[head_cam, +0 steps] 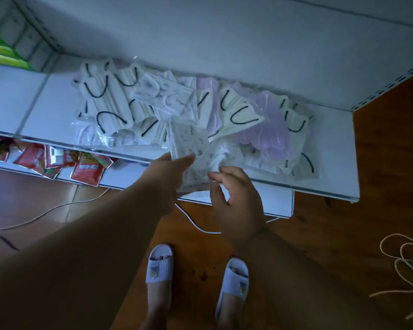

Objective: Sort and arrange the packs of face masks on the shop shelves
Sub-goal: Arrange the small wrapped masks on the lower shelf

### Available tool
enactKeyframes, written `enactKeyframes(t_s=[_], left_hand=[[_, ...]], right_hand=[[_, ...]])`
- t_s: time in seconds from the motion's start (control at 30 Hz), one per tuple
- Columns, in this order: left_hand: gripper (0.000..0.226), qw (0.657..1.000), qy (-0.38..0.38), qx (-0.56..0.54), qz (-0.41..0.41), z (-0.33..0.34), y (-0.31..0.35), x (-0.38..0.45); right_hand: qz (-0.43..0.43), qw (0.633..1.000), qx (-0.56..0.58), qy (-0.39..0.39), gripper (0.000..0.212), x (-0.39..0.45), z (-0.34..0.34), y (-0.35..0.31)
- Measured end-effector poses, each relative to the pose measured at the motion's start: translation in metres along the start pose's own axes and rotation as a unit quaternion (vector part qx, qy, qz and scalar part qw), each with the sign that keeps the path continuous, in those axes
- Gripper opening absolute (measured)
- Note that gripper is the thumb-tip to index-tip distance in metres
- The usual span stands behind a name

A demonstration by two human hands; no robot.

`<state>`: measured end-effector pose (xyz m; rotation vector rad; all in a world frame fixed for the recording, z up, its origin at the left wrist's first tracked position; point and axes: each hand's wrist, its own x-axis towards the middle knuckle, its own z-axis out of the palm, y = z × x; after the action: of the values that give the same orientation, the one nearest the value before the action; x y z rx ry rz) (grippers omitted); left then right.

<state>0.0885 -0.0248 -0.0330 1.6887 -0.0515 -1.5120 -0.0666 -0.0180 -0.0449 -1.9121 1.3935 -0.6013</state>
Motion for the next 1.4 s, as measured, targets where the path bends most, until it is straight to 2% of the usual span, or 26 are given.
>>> enactKeyframes(t_s=[0.17,0.33,0.43,0.5,0.57,0.63,0.7,0.83,0.93,1.07,1.2,1.3,1.4], left_hand=[[0.029,1.0,0.007,-0.001,-0.003,-0.058,0.016,-0.001],[0.024,0.999,0.031,0.014,-0.001,-0.11,0.037,0.001],[0.022,0.998,0.054,0.029,0.01,-0.132,0.043,0.006],[0.025,0.998,0.041,0.055,0.004,-0.142,0.045,0.007],[0.027,0.996,0.006,0.089,-0.003,-0.146,0.044,0.01],[0.028,0.997,-0.019,0.067,-0.024,-0.145,0.043,0.01],[0.028,0.997,-0.051,0.046,-0.039,-0.144,0.043,0.011],[0.036,0.995,-0.071,-0.032,-0.069,-0.13,0.04,0.012],[0.044,0.991,-0.09,-0.024,-0.092,-0.124,0.04,0.008],[0.042,0.986,-0.097,-0.005,-0.133,-0.121,0.039,-0.002],[0.047,0.987,-0.103,-0.021,-0.121,-0.111,0.048,-0.01],[0.021,0.996,-0.043,-0.012,-0.08,-0.106,0.053,-0.003],[0.024,0.998,0.023,-0.008,-0.052,-0.107,0.05,0.018]], right_hand=[[-0.05,0.999,-0.001,0.015,0.035,-0.001,0.045,-0.04],[-0.052,0.999,0.015,-0.01,0.041,0.01,0.077,-0.083],[0.025,0.997,0.07,0.01,0.043,0.02,0.091,-0.096],[0.108,0.988,0.111,0.025,0.029,0.029,0.097,-0.098],[0.129,0.986,0.099,0.032,0.016,0.038,0.101,-0.096],[0.112,0.988,0.093,0.052,0.009,0.042,0.104,-0.093],[0.083,0.991,0.09,0.059,0.012,0.046,0.106,-0.089],[0.053,0.997,0.054,0.013,0.021,0.053,0.099,-0.076],[0.033,0.998,0.044,-0.006,0.025,0.058,0.084,-0.066],[0.029,0.998,0.042,-0.027,0.029,0.061,0.061,-0.062],[-0.012,0.998,0.037,-0.049,0.028,0.059,0.055,-0.066],[-0.063,0.995,0.002,-0.072,0.032,0.069,0.061,-0.063],[-0.044,0.986,-0.106,-0.118,0.041,0.1,0.073,-0.049]])
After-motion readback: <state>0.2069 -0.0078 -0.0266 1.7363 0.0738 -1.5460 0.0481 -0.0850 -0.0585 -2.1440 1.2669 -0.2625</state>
